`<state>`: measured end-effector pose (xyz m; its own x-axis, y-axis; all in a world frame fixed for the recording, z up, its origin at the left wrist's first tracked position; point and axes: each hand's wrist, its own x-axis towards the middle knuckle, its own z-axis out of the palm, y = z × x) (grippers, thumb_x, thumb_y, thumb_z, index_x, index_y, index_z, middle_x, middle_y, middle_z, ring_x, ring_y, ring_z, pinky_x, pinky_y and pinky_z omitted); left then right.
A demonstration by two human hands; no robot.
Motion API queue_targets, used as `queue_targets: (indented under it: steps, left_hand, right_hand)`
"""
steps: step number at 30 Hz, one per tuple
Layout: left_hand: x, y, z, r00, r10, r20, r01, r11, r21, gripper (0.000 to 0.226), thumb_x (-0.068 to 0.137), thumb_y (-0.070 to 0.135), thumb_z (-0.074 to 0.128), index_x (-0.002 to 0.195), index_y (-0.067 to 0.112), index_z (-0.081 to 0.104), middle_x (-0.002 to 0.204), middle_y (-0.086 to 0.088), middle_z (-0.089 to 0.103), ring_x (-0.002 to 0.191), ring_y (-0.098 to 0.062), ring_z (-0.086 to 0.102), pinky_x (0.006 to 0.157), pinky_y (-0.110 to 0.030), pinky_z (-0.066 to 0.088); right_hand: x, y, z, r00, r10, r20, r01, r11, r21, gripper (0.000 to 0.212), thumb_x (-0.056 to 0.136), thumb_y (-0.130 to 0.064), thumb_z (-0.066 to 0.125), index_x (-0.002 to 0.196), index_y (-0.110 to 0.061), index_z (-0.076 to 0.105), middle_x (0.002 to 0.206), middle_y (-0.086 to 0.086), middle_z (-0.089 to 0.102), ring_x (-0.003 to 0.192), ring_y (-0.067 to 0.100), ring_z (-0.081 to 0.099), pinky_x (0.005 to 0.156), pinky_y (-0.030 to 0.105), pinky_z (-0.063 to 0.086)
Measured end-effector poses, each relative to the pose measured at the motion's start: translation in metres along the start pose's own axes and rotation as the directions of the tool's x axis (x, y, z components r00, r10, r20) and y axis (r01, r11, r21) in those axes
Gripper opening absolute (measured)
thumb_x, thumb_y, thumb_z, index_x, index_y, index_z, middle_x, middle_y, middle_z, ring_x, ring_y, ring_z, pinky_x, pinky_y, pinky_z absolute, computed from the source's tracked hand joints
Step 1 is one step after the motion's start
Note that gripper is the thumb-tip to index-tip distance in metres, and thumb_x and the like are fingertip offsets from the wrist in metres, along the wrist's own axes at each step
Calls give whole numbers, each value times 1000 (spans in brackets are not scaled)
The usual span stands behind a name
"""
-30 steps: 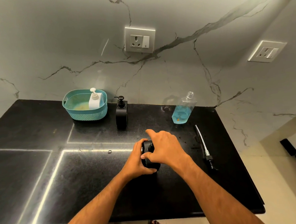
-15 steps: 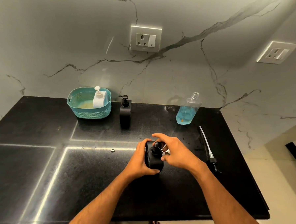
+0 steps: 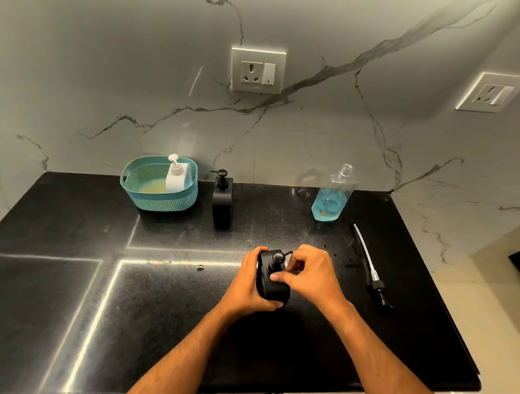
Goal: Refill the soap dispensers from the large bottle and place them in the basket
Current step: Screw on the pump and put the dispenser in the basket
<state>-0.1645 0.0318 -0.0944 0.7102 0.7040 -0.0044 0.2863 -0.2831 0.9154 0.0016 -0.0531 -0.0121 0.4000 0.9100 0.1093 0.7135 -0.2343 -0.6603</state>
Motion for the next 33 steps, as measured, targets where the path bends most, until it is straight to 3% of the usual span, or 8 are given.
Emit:
queue_targets:
  steps: [2, 7, 10, 12, 16, 22, 27, 33]
  left_hand:
    - [0, 1, 0, 1000, -5, 1, 5, 1000, 1, 116, 57, 31, 98, 148, 43, 28, 144, 11, 42, 124, -17, 61, 95, -43, 61]
    - [-1, 2, -1, 1000, -3, 3, 3, 1000, -3, 118, 55, 30, 99, 149, 41, 29, 144, 12, 41, 125, -16, 61, 98, -42, 59]
    - [-2, 5, -2, 1000, -10, 11, 10, 1000, -12, 117, 57, 31, 98, 147, 46, 26, 145, 13, 40, 126, -15, 60, 99, -41, 59]
    - [-2, 5, -2, 1000, -15, 16, 15, 1000, -11, 117, 57, 31, 98, 147, 46, 26, 144, 13, 39, 126, -14, 60, 99, -40, 59]
    - [-2, 6, -2, 1000, -7, 14, 7, 1000, -18, 117, 57, 30, 98, 149, 42, 27, 146, 12, 40, 127, -15, 60, 100, -41, 58]
    - [-2, 3, -4, 1000, 0, 11, 0, 1000, -11, 117, 57, 30, 99, 149, 41, 28, 145, 12, 40, 127, -14, 59, 102, -42, 57]
    - [1, 4, -3, 1000, 6, 7, -5, 1000, -13, 119, 56, 30, 100, 152, 39, 30, 148, 11, 41, 134, -16, 55, 106, -43, 55]
    - [1, 1, -2, 1000, 7, 14, -7, 1000, -2, 117, 56, 31, 99, 150, 37, 29, 145, 11, 40, 129, -14, 57, 104, -42, 56]
  right_hand:
    - [0, -3, -4, 1000, -12, -12, 12, 1000, -24, 44, 53, -54, 94, 70, -26, 63, 81, -12, 61, 72, 5, 59, 63, 22, 49]
    - [-3, -7, 1, 999, 24, 28, -30, 974, 225, 77, 63, -11, 93, 130, -31, 61, 93, -12, 73, 82, 3, 67, 75, 23, 53]
    - [0, -5, 4, 1000, 18, -9, -16, 985, 175, 82, 57, -29, 97, 130, -31, 58, 79, -9, 64, 84, 6, 63, 79, 23, 50]
    - [0, -4, 4, 1000, -6, 23, 2, 986, 165, 87, 57, -36, 96, 133, -35, 54, 91, -12, 64, 94, 5, 56, 81, 18, 45]
    - [0, -6, 6, 996, -39, 76, 23, 980, 199, 86, 65, -11, 91, 136, -39, 51, 105, -9, 65, 106, 0, 55, 87, 19, 45]
    - [5, -8, 11, 998, -4, 58, -4, 990, 142, 77, 59, -30, 96, 125, -36, 57, 94, -11, 58, 97, -2, 53, 81, 11, 40]
    - [5, -5, 6, 978, -54, 200, 7, 973, 231, 74, 70, -9, 86, 131, -39, 57, 113, -9, 69, 112, -3, 58, 89, 14, 40]
    - [-9, -14, 18, 984, 179, 4, -165, 897, 410, 54, 61, -1, 93, 102, -22, 65, 84, -14, 78, 86, -1, 73, 72, 12, 51]
